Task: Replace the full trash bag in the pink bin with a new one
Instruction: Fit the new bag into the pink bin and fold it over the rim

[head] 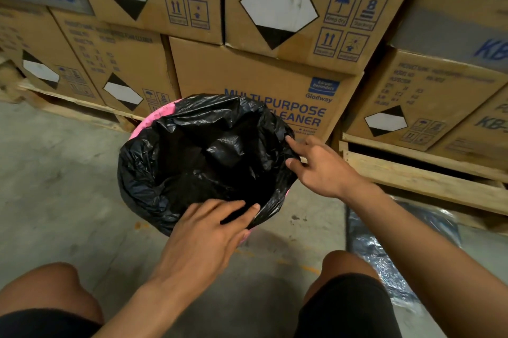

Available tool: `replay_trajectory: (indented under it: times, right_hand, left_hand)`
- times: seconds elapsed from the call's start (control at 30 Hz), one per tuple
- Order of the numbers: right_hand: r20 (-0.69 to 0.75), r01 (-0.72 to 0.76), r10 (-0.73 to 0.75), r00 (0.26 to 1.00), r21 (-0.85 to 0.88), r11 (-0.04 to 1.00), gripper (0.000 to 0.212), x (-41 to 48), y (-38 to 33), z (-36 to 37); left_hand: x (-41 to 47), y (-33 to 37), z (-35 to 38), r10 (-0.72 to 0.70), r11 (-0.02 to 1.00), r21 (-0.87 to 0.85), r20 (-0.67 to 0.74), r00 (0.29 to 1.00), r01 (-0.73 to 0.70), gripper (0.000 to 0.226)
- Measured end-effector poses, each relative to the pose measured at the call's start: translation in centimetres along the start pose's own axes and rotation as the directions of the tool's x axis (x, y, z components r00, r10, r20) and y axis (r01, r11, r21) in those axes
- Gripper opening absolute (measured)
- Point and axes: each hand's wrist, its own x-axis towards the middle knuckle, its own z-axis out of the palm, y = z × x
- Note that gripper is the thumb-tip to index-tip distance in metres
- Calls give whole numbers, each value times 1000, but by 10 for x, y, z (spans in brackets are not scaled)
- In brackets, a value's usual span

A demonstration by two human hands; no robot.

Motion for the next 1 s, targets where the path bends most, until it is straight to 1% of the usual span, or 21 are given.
replay_trajectory:
  times: [0.07,0.13,0.23,0.3,0.33,0.37,0.4,0.43,0.47,0.5,0.57,0.6,0.67,0.73,0.77,0.8,0.87,0.9,0.93,0.97,1.0]
  right_hand:
    - [-55,-27,27,998,3,1000,57,0,-4,-3]
    - [-108,-48,49,993,9,999,44,-1,-10,-3]
    - [-103,-104,110,988,69,992,29,-4,-17,0]
    - [-119,-153,163,979,90,984,20,-2,-22,-1]
    - [-160,-177,186,969,73,982,18,0,-24,-2]
    - [-227,-194,200,953,48,980,20,2,-27,-3]
    - [-311,-191,190,931,26,981,29,6,-31,-4]
    - [-385,-162,152,910,7,987,38,10,-36,-4]
    - [-421,-113,98,902,-10,994,43,16,-40,-2]
    - [-400,-65,52,915,-20,998,48,22,-44,1]
    - [-252,-47,53,966,29,998,60,34,-46,8]
    - [-151,-86,97,984,78,993,65,39,-45,11]
    - [5,-194,196,981,184,964,71,45,-38,15]
    - [65,-276,268,961,265,924,76,47,-36,12]
    - [71,-299,290,954,278,913,79,48,-37,9]
    - [51,-300,297,954,257,919,83,50,-36,6]
    - [-60,-253,261,963,120,960,86,57,-37,2]
    - [-140,-211,214,967,36,977,83,61,-39,1]
    - [-230,-145,131,964,-43,989,77,67,-43,2]
    - [-299,-51,13,954,-119,992,70,74,-48,3]
    - [-325,52,-112,939,-189,981,63,82,-53,5]
  left_hand:
    - [0,0,3,17,1000,4,-33,999,-17,40]
    - [0,0,5,53,998,22,-46,998,-52,41]
    - [-1,-2,5,106,993,52,-27,994,-104,46]
    - [-2,-3,5,122,990,68,-9,992,-121,56]
    - [-2,-3,5,134,988,74,7,991,-134,61]
    - [-2,-4,6,148,985,83,21,989,-150,64]
    - [-3,-4,7,162,982,93,30,986,-164,65]
    - [-3,-3,7,170,979,103,34,985,-173,65]
    - [-3,-3,6,172,979,109,34,985,-175,65]
    - [-2,-2,6,169,979,111,31,985,-171,64]
    - [-1,0,5,170,978,116,38,985,-174,61]
    - [-1,0,5,182,975,120,45,982,-186,57]
    - [-4,0,4,220,969,107,44,974,-224,41]
    - [-8,1,-3,236,971,-25,-22,971,-237,25]
    - [-9,2,-10,199,968,-136,-89,976,-210,20]
    - [-9,2,-18,124,957,-238,-177,976,-164,19]
    - [-1,-6,-35,-115,937,-350,-336,935,-11,25]
    - [5,-15,-42,-261,921,-372,-367,893,117,31]
    - [12,-26,-48,-405,889,-370,-357,842,271,39]
    - [17,-40,-51,-530,837,-343,-310,789,427,46]
    - [21,-55,-53,-628,774,-299,-246,738,559,51]
